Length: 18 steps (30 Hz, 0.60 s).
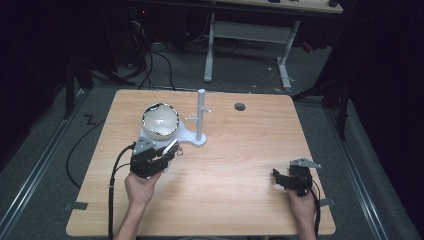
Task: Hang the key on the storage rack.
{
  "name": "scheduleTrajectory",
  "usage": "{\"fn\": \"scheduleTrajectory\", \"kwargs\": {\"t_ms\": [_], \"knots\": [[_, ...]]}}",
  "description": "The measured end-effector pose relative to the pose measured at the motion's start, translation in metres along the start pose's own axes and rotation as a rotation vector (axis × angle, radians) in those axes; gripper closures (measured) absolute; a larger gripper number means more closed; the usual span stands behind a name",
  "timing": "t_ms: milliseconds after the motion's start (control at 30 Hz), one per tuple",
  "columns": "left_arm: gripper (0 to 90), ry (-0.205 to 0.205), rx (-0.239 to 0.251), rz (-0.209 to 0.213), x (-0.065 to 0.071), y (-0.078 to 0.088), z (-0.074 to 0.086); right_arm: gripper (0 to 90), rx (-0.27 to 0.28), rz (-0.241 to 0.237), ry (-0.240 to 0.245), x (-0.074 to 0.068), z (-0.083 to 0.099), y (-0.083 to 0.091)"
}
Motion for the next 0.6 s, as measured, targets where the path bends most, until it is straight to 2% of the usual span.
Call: {"fn": "scheduleTrajectory", "kwargs": {"t_ms": [300,600], "knots": [[64.8,0.009,0.022,0.031,-0.002,0.003,-0.012,26.9,-0.001,0.001,0.0,0.0,0.0,0.0],[64.8,-0.003,0.04,0.035,-0.002,0.006,-0.024,26.9,-0.001,0.001,0.0,0.0,0.0,0.0]]}}
Point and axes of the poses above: each handheld gripper's, and its own axes: y roughly backward along the jaws, z roughly out of its underside, x roughly to its right, the point moved 1 cm from there along -y, roughly forward along the jaws, and after that the axes turned 2 degrees about -y, right-handed, at the moved point
